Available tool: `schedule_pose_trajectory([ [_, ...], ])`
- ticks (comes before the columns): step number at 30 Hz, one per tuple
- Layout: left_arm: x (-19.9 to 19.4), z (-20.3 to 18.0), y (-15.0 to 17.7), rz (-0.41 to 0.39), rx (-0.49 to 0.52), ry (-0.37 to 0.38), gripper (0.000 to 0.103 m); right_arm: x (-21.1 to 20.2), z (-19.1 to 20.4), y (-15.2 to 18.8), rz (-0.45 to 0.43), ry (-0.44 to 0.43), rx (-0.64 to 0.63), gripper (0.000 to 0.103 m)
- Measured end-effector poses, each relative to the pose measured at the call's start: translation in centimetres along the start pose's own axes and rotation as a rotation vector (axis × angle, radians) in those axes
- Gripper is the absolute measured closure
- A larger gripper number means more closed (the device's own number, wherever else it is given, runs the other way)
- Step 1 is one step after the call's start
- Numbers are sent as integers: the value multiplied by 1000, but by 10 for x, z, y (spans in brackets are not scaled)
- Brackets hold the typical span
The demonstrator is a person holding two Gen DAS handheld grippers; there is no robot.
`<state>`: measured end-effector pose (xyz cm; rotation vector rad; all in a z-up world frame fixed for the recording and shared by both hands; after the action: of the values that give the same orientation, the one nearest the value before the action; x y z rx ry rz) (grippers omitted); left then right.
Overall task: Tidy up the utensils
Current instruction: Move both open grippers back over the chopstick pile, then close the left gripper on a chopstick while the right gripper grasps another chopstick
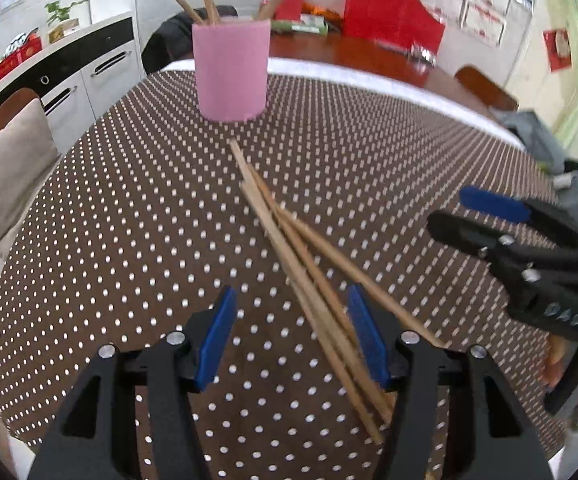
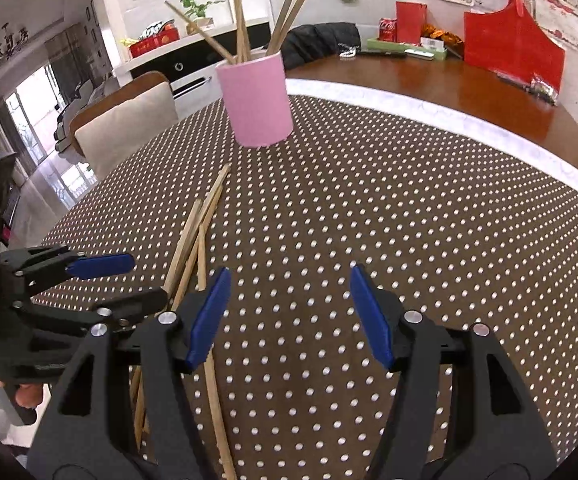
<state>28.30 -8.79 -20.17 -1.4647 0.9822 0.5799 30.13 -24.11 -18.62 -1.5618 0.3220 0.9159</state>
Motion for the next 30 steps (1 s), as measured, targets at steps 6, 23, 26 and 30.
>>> schedule_pose_trajectory([
  [6,1,22,9,11,-40,14,45,4,13,7,46,-34,-42,41],
  [23,-1,37,0,46,-22,-88,53,42,52,7,298,-71,-250,42],
  [26,1,40,-4,49,-21,-115,65,47,57,3,373,-79,-309,51],
  [30,3,48,-11,60,-49,-121,87,56,62,-7,451,-107,-331,72],
])
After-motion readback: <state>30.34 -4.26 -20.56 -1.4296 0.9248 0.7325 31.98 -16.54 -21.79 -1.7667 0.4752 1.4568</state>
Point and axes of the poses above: each gripper's, at about its wrist camera, not at the fingertips, and x roughly the way its jaws point, z to its left, y to its underside, the point moved 6 cm from there along x, roughly the way its jaws point, and after that the axes turned 8 degrees about -x, right-handed, at the moved point
